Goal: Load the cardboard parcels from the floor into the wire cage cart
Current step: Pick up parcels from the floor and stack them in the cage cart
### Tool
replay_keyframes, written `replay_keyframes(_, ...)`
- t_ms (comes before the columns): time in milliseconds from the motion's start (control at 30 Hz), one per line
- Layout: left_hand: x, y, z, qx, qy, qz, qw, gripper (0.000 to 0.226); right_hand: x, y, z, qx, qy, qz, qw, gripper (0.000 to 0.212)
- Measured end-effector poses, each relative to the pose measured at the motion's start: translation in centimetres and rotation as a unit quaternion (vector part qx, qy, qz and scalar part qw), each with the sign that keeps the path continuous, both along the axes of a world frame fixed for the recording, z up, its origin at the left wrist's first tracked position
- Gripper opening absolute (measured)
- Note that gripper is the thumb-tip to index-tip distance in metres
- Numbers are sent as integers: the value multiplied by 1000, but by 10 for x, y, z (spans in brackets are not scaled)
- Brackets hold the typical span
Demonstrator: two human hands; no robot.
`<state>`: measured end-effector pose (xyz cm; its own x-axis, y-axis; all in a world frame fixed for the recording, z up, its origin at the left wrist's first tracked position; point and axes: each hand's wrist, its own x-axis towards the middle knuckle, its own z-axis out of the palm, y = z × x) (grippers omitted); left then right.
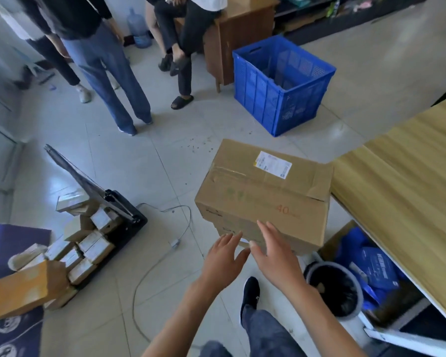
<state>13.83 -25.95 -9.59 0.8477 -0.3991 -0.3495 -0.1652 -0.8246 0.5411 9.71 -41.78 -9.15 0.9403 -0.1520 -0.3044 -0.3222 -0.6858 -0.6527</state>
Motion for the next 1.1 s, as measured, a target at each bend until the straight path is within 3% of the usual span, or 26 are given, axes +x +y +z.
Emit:
replay_keyframes(233,123,-5,-16,13,9,18,1000,60,88,-45,-26,-43,39,-33,998,61)
replay_keyframes(367,196,-7,-42,20,23,39,999,63,116,-82,-52,-107,55,-102,988,62)
replay_keyframes(500,250,3,-80,77,61,60,993,81,115,-120,-78,-150,144,-225,952,82)
replay_keyframes(567,271,10,-97,36,114,84,989,91,104,-134,-92,-102,167,-326,925,100)
replay_keyframes(633,285,14,-109,-23,161,80,983,98,100,-147,-104,9,177,-424,888,111)
replay_keyframes(700,291,15,-119,-53,175,91,979,106,100,-155,-112,89,195,-468,858,106)
replay_keyframes(800,299,11,-127,-106,228,173,952,116,105,-164,-117,109,209,-471,850,85)
replay_keyframes(967,322,19,-115,-162,253,216,929,65,114,-150,-105,124,145,-468,863,71)
replay_keyframes(1100,329,36,-82,-190,210,254,925,44,133,-141,-83,136,87,-434,886,57)
